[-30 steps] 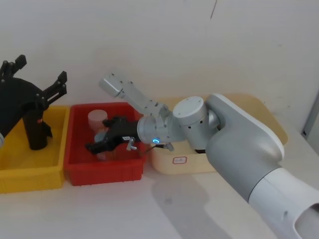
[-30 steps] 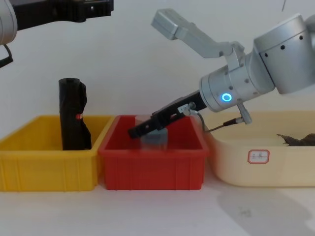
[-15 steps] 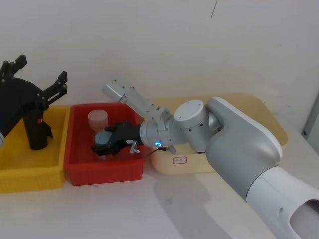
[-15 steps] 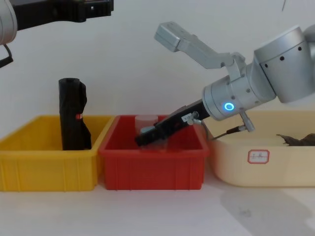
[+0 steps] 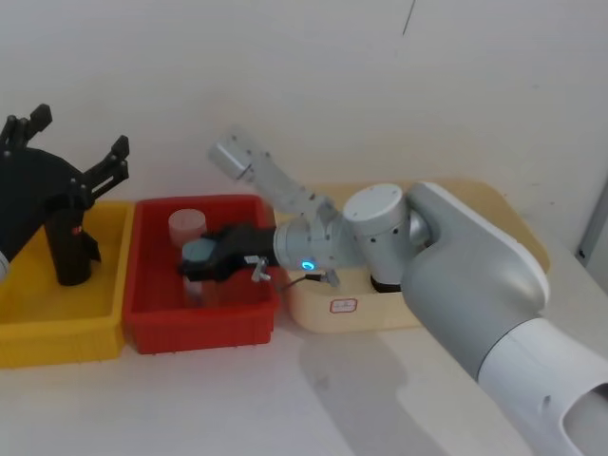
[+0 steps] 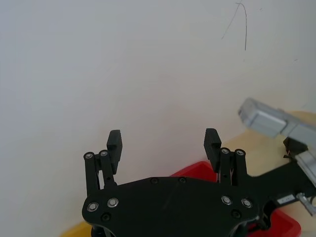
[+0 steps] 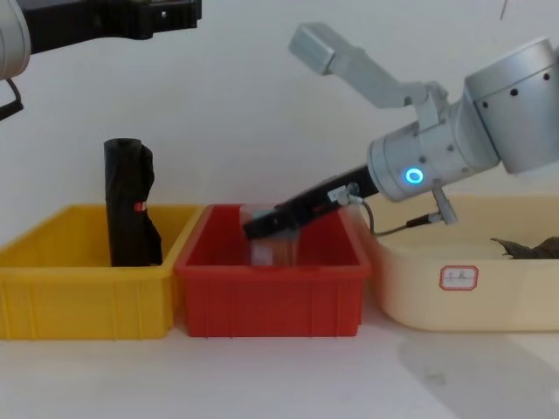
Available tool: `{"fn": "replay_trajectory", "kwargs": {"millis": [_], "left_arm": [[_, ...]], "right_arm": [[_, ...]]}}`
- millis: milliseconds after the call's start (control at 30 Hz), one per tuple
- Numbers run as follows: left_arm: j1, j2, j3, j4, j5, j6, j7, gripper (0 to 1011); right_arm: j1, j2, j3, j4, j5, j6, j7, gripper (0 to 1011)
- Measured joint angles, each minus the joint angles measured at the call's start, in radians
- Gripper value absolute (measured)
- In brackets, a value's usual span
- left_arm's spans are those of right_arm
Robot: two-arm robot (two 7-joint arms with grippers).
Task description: Pick up the garbage bag with the one hand and transfer it to the other hand.
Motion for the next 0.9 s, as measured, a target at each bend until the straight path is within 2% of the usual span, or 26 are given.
{"fn": "replay_trajectory", "kwargs": {"millis": [233, 500, 733, 900], "left_arm": [[0.000, 0.000, 0.000, 0.000, 0.000, 0.000, 0.000, 1001], [0.000, 0.000, 0.000, 0.000, 0.000, 0.000, 0.000, 1001], [0.000, 0.000, 0.000, 0.000, 0.000, 0.000, 0.000, 1001], [0.000, 0.000, 0.000, 0.000, 0.000, 0.000, 0.000, 1001]], "right_arm": [[-0.009, 0.022, 0.040, -0.064, 0.031, 0.018, -0.010, 668], [-0.013, 0.066, 0.109, -0.168, 0.071, 0.026, -0.039, 668], [-0.018, 0.130, 0.176, -0.258, 0.097, 0.019, -0.066, 668], [-0.027, 0.172, 0.198, -0.299, 0.101, 0.015, -0.075, 668]]}}
